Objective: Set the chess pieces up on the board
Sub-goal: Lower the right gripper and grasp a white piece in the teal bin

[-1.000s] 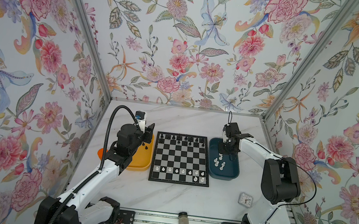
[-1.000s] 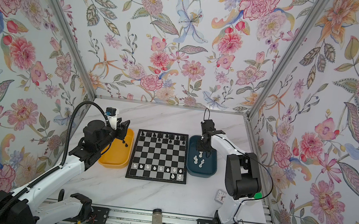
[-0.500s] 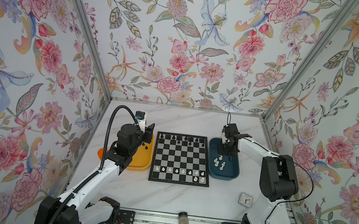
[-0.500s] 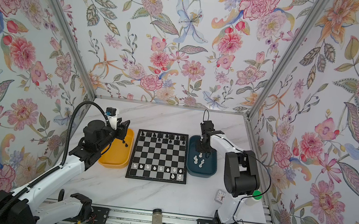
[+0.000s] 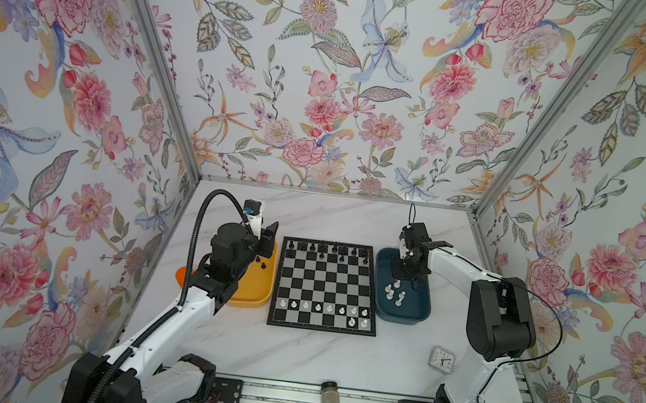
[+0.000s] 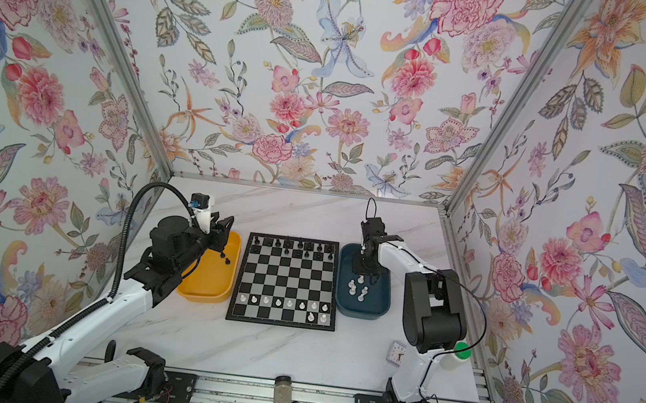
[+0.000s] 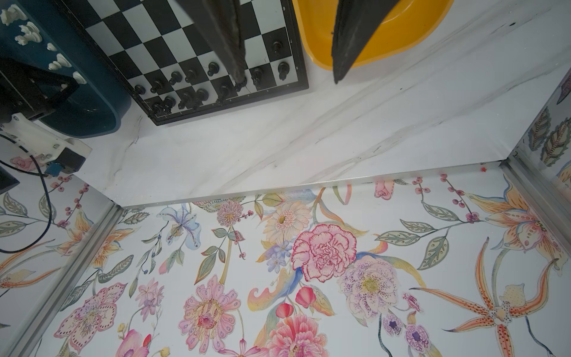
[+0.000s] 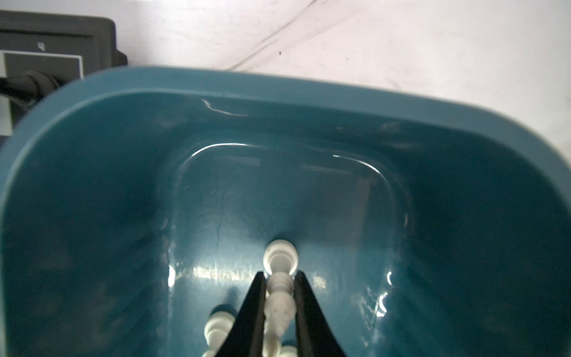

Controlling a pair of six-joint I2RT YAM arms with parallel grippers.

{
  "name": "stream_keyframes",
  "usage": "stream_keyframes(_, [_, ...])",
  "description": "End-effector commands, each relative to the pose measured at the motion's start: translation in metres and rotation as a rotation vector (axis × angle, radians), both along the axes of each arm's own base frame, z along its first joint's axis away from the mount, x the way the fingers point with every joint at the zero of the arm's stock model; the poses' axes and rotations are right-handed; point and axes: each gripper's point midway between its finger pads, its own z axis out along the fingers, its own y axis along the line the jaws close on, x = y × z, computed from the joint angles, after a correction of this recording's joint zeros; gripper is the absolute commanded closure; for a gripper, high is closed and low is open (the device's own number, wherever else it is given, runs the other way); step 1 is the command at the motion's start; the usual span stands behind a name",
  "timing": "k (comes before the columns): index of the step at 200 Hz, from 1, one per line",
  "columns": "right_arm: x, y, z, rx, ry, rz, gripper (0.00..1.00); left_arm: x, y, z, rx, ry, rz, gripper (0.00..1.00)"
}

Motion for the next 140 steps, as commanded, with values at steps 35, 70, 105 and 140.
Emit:
stream_keyframes(35, [0.009,0.0,0.003,0.01,-0.016,-0.01,0.82,0.003,0.001,0.0,-0.003,-0.007,0.0,0.53])
stream_keyframes(70, [0.01,0.0,0.005,0.008,-0.019,-0.009,0.9,0.003,0.002,-0.001,-0.005,-0.005,0.001,0.54])
stream_keyframes(105, [0.013,-0.001,0.01,0.005,-0.034,-0.01,1.0,0.002,0.002,0.001,-0.007,-0.01,0.003,0.55])
stream_keyframes(140, [0.012,0.0,0.022,0.004,-0.051,-0.005,1.0,0.002,0.004,0.0,-0.006,-0.01,0.008,0.55])
